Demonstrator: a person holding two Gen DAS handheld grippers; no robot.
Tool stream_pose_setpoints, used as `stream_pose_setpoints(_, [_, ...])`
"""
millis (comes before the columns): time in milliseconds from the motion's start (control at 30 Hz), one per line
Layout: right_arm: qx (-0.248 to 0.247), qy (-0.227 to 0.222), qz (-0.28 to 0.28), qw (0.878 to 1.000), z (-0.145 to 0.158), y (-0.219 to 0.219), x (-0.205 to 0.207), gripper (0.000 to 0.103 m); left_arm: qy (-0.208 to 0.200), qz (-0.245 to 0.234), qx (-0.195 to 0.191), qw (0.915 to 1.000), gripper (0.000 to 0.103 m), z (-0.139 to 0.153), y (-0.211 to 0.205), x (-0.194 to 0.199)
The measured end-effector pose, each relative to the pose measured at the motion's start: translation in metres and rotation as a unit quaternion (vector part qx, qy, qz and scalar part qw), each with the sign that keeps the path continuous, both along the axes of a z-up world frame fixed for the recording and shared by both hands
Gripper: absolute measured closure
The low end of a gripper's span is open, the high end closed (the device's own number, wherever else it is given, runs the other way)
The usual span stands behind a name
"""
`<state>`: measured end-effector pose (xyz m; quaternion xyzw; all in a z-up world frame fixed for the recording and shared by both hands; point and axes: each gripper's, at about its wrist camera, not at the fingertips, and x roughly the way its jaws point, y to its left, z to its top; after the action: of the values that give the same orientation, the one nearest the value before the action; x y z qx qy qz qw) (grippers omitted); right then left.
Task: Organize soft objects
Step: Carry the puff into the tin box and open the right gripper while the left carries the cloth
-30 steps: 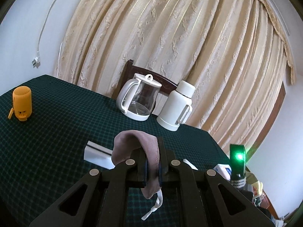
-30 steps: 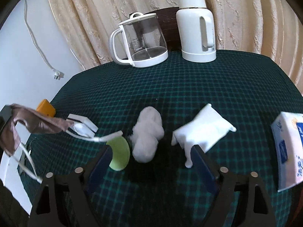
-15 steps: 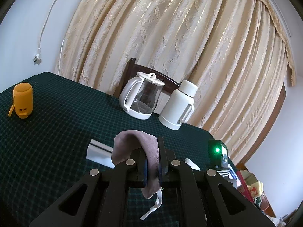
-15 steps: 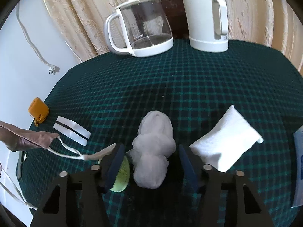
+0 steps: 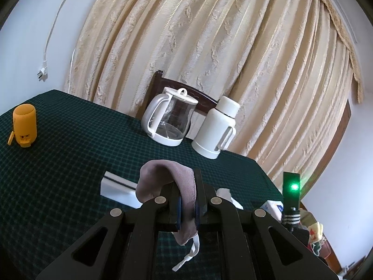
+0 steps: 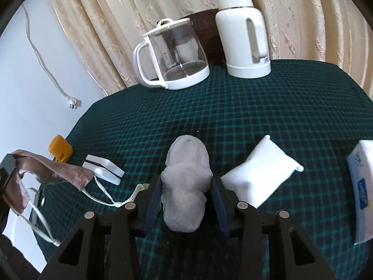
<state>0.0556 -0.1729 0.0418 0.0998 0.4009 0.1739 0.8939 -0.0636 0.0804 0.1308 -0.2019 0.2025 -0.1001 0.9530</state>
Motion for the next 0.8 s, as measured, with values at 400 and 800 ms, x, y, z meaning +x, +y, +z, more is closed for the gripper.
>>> stream_pose_setpoints(400, [-0.007, -0.055, -0.033, 0.998, 0.021, -0.043, -0.053, 0.057, -0.019, -0.020, 0.009, 0.9996, 0.096, 0.016, -0.018, -0.007])
stream_pose_setpoints(800, [0.018, -0.094, -0.093, 0.991, 0.037, -0.107, -0.096, 0.057, -0.039, -0.056, 0.027, 0.9973, 0.096, 0.033, -0.059, -0.013])
